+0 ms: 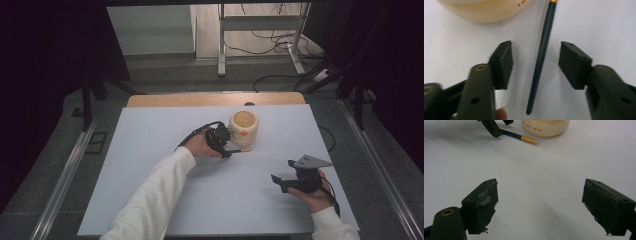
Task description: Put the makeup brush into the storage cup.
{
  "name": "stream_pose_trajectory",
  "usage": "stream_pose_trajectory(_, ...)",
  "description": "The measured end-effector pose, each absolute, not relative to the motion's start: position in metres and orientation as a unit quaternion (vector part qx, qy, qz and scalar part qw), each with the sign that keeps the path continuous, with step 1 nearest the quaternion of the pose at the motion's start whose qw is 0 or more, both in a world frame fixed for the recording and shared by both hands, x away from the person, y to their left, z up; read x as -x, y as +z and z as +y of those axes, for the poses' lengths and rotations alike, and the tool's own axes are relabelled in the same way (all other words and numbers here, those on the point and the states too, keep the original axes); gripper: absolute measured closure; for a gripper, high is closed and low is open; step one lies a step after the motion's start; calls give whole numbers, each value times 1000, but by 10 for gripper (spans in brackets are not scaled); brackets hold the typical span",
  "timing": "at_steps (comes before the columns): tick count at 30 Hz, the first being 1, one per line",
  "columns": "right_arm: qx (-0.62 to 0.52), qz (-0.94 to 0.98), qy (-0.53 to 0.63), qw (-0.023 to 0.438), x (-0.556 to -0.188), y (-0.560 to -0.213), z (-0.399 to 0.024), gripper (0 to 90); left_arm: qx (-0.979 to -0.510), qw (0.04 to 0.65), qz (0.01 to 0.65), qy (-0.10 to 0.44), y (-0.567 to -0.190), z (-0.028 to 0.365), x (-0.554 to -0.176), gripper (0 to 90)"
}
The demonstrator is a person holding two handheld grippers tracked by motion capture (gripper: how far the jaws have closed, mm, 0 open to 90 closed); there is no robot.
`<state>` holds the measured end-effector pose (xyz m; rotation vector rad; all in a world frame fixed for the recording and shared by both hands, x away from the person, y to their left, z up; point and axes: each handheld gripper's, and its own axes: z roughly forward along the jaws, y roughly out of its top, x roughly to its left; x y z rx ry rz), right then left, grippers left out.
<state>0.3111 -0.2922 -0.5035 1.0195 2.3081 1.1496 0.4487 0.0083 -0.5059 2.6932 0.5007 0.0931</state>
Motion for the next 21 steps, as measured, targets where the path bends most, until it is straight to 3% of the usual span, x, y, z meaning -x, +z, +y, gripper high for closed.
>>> stream_pose_trajectory(17, -360, 820, 405, 185, -311, -503, -292, 140, -966, 189, 177, 2, -504, 5, -453, 842)
stream_pose_trajectory(21, -360, 820, 405, 185, -312, -503, -291, 140, -970, 173, 173, 7, -502, 2, -452, 845)
